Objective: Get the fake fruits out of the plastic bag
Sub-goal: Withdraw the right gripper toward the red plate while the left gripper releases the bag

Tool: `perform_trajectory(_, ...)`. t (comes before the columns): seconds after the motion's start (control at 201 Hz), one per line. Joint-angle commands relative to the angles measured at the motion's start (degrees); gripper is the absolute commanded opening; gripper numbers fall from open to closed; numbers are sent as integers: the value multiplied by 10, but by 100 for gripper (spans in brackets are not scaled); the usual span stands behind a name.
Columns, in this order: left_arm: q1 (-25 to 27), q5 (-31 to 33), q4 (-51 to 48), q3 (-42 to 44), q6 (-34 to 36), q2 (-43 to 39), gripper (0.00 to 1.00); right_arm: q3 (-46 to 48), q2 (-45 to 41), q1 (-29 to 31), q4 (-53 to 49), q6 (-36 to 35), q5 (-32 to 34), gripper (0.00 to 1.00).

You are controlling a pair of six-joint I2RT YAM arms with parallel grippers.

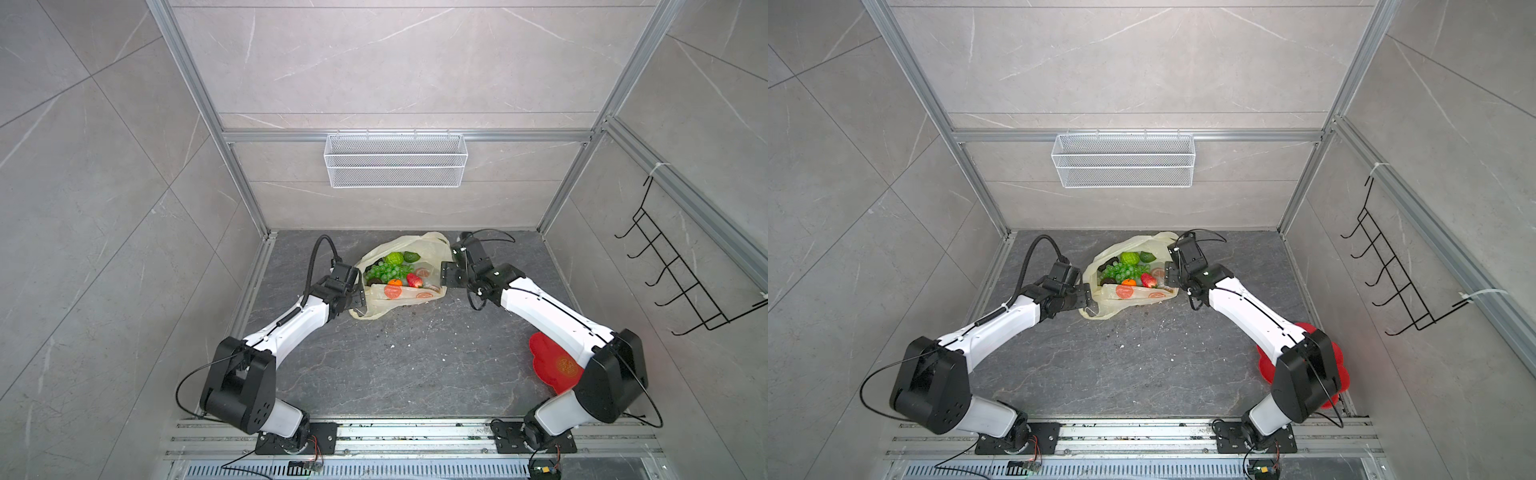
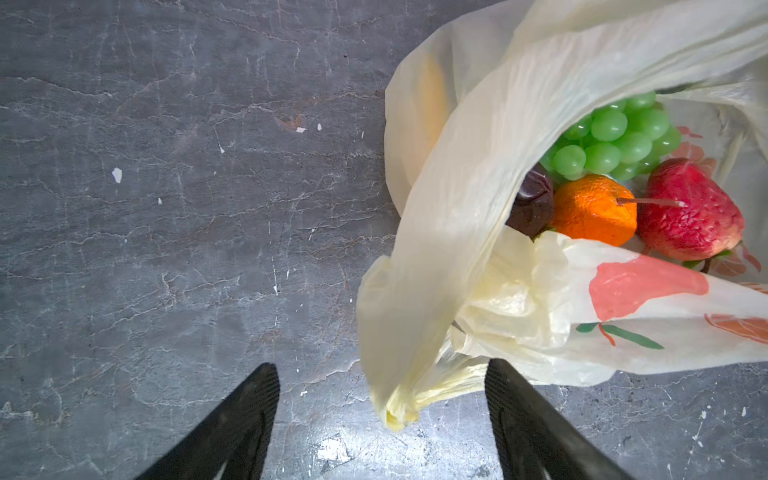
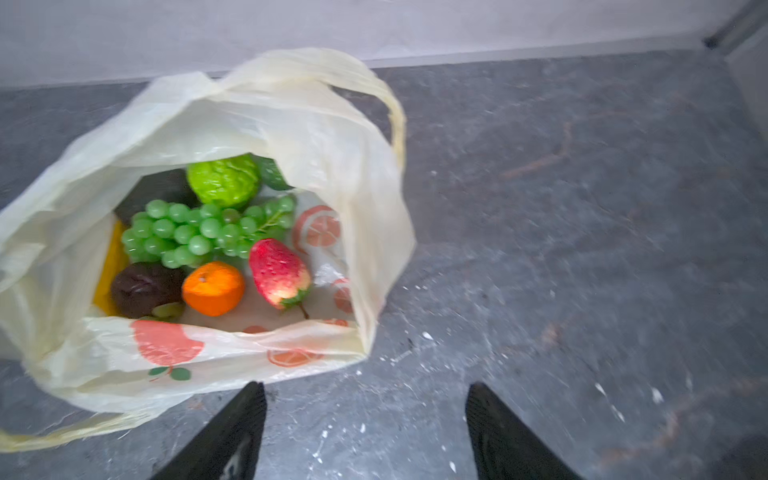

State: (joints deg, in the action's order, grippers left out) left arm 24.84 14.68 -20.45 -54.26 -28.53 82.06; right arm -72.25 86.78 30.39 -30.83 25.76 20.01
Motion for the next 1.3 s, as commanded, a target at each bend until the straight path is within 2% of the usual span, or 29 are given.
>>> perform_trajectory(0.0,1,5,84,50,5,-54,83,76,-51,-15,-74,61,78,83)
perform_trajectory(0.119,0,2,117,96,25,-88,84,141,-106,-56,-113,100,106,85)
perform_trajectory(0.239,0,3,141,124,39,-114,86,187,-139,-96,-151,136,150,94)
perform_trajectory(0.309,0,-7,153,132,42,-121,86,212,-154,-126,-158,152,151,100)
perform_trajectory(0.353,0,-12,160,136,45,-121,86,225,-159,-144,-154,155,145,100)
perform_trajectory(0.423,0,-14,156,136,47,-122,87,243,-162,-176,-143,156,119,100)
perform_trajectory(0.642,0,-4,160,144,54,-138,87,307,-155,-300,-69,139,-28,100)
perform_trajectory(0.742,0,1,161,148,56,-143,87,318,-134,-335,-56,142,-76,100)
perform_trajectory(0.881,0,5,161,148,59,-145,87,328,-102,-353,-48,144,-105,99)
perform_trajectory(1.105,0,12,165,150,61,-139,87,344,-107,-353,-43,144,-158,98)
perform_trajectory(1.195,0,14,167,150,61,-137,87,349,-101,-345,-33,143,-189,97)
perform_trajectory(1.294,0,18,168,151,61,-134,87,351,-108,-316,-32,149,-194,97)
